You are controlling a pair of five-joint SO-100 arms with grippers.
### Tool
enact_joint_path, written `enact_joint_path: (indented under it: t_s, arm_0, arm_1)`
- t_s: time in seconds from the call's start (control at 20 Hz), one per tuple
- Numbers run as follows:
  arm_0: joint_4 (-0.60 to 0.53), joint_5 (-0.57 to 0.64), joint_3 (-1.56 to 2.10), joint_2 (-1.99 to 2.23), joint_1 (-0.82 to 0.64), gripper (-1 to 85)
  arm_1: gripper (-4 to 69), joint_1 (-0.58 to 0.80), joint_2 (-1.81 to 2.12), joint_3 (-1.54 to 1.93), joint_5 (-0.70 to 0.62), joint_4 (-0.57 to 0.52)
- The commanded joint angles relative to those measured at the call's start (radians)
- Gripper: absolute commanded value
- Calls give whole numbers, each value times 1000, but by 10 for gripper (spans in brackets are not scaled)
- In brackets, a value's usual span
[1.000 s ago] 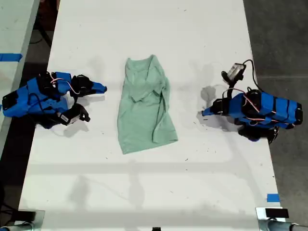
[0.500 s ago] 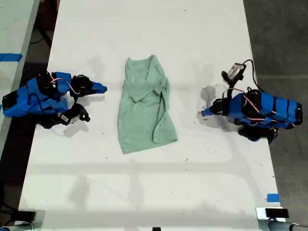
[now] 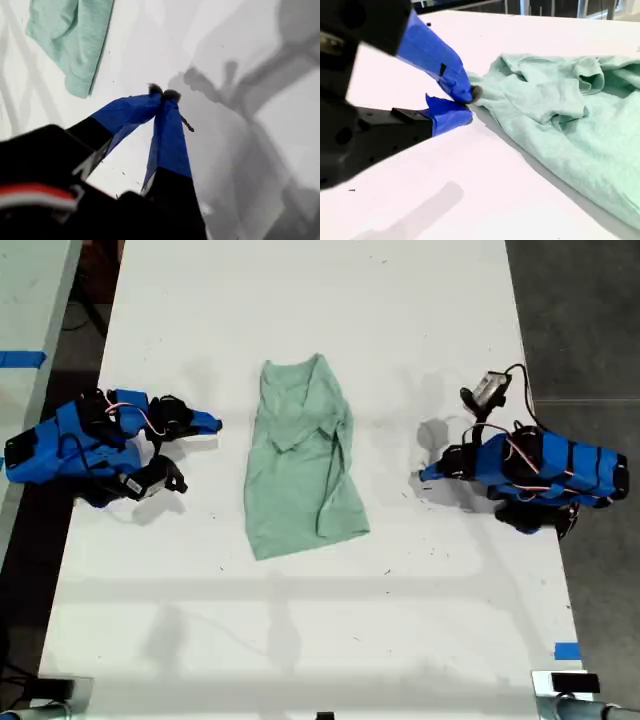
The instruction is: Fold t shirt
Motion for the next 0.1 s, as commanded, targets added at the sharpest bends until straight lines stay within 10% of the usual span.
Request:
enact_joint_path:
  t_s: [0.0, 0.05]
  arm_0:
    - [-12, 0, 38, 9, 12, 23]
    - [-12, 0, 38, 9, 12, 23]
  arm_1:
    - [8, 11, 15, 63, 9, 12]
    - [8, 11, 15, 63, 9, 12]
